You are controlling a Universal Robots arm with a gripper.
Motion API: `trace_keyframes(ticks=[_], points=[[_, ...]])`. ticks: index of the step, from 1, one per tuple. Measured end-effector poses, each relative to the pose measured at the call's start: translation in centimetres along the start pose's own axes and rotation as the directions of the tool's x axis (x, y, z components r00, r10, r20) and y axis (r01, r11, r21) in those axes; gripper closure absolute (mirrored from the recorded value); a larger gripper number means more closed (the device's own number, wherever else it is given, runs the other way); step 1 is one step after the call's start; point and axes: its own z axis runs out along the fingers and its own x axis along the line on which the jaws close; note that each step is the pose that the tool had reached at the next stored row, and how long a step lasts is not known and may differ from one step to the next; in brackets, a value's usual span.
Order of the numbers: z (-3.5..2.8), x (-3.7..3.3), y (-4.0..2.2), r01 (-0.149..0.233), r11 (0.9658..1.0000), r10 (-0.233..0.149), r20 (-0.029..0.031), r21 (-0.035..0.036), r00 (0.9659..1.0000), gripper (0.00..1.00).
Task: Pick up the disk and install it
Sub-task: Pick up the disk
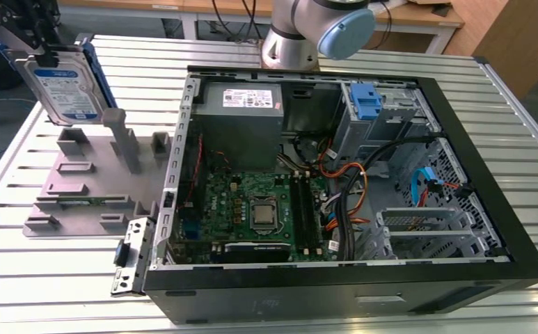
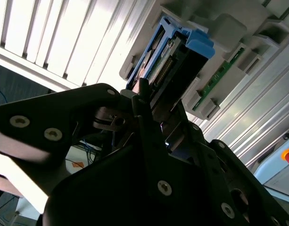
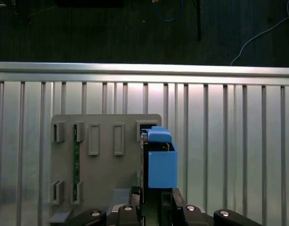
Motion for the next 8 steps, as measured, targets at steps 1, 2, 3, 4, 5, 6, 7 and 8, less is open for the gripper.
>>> trace_keyframes(ticks=[1,2,3,4,5,6,7,8], points=[[-0.01,0.00,0.00,0.000,1.0000,0.000,0.0001,0.0002,1.0000,0.65],[-0.02,0.00,0.00,0.000,1.0000,0.000,0.0001,0.0001,1.0000,0.65],[-0.02,0.00,0.00,0.000,1.0000,0.000,0.0000,0.0001,1.0000,0.65],[-0.04,0.00,0.00,0.000,1.0000,0.000,-0.0001,-0.0001,1.0000,0.65],[-0.06,0.00,0.00,0.000,1.0000,0.000,-0.0001,-0.0001,1.0000,0.65],[-0.12,0.00,0.00,0.000,1.0000,0.000,-0.0002,-0.0004,1.0000,0.65],[-0.20,-0.01,0.00,0.000,1.0000,0.000,-0.0002,-0.0004,1.0000,0.65],[-0.29,-0.01,0.00,0.000,1.0000,0.000,-0.0001,-0.0002,1.0000,0.65]])
